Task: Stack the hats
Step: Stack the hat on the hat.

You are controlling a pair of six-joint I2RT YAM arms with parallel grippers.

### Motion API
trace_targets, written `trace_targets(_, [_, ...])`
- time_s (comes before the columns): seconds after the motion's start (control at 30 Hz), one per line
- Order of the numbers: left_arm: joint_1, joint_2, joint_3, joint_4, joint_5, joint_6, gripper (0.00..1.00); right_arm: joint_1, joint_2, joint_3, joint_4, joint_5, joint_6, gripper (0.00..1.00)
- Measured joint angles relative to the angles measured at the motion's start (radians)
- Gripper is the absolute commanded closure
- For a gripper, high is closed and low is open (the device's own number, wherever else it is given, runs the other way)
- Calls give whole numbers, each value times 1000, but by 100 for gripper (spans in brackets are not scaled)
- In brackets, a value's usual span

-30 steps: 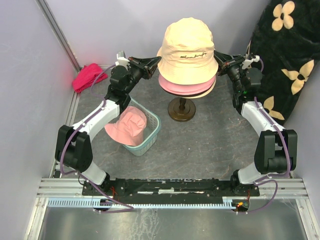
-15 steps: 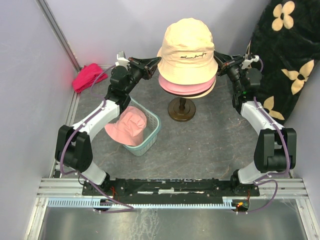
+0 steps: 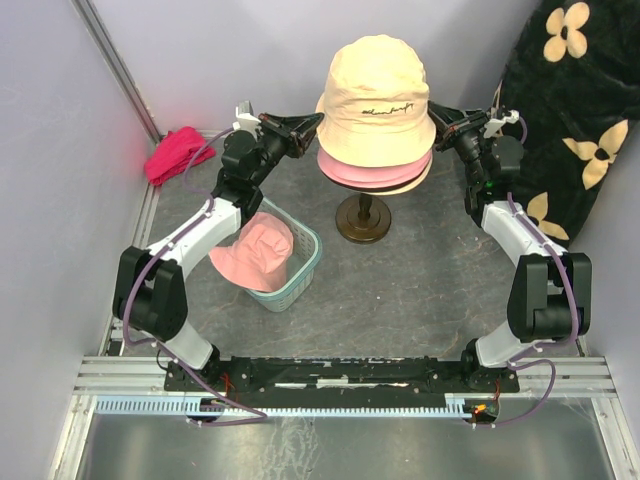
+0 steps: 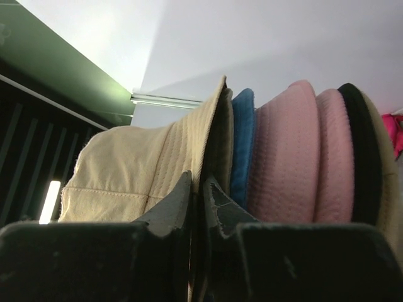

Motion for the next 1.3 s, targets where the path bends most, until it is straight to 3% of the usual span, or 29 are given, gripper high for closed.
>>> trace_targets(0.13, [0, 0, 0, -8, 0, 0, 96, -8, 5, 0, -26, -1, -7, 75])
trace_targets(0.4, [1, 2, -8, -70, 4, 18, 63, -31, 35, -8, -183, 4, -55, 66])
trace_targets(0.5, [1, 15, -31, -139, 4, 27, 58, -31, 34, -8, -197, 4, -64, 64])
trace_targets(0.93, [4, 8, -43, -230, -8, 34, 49, -32, -26, -8, -319, 14, -160, 58])
trace_targets(1.3, [22, -97, -66, -319, -61, 87, 44, -40, -205, 116, -731, 106, -524, 55])
